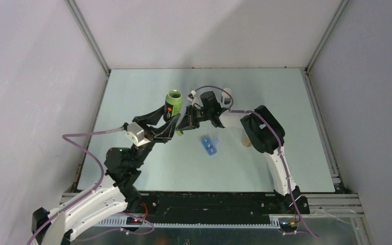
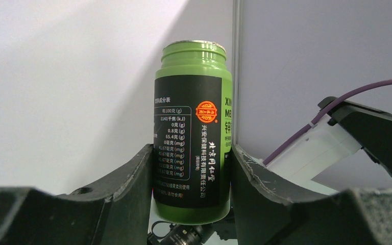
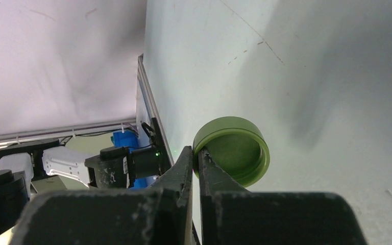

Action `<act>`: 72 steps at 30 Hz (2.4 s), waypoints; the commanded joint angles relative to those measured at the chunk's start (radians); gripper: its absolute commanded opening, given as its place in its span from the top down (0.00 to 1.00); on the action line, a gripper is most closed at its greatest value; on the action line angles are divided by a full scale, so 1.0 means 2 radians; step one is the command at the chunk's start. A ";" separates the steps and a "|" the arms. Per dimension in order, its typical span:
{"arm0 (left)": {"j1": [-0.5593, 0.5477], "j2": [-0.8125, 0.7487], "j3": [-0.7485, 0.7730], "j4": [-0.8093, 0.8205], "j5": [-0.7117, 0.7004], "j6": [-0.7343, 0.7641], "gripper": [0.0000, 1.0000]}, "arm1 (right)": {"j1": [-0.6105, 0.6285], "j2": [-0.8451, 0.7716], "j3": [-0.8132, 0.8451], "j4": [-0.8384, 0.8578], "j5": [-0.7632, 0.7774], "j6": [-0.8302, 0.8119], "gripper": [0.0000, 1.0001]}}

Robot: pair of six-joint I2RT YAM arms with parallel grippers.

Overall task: Sort the pills into containers
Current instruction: Place the lid of the pill bottle at the center of the board.

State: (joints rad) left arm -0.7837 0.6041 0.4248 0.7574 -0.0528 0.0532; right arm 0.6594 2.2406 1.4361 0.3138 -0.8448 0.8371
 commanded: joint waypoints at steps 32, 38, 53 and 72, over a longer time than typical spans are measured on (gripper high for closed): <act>0.003 -0.002 0.028 0.017 -0.003 0.008 1.00 | -0.021 0.036 0.005 0.029 -0.019 0.055 0.74; 0.003 -0.002 0.028 0.015 -0.001 0.008 1.00 | -0.024 0.016 -0.019 0.043 0.014 0.064 0.72; 0.003 -0.009 0.029 0.004 -0.003 0.009 1.00 | -0.027 -0.031 -0.052 0.070 0.049 0.063 0.45; 0.003 -0.033 0.027 -0.010 -0.013 0.004 1.00 | 0.062 -0.083 0.046 -0.252 0.355 -0.149 0.24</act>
State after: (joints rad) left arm -0.7837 0.5587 0.4343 0.7074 -0.0586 0.0528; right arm 0.7193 2.1178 1.4128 0.0391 -0.3939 0.6865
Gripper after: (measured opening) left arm 0.534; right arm 0.756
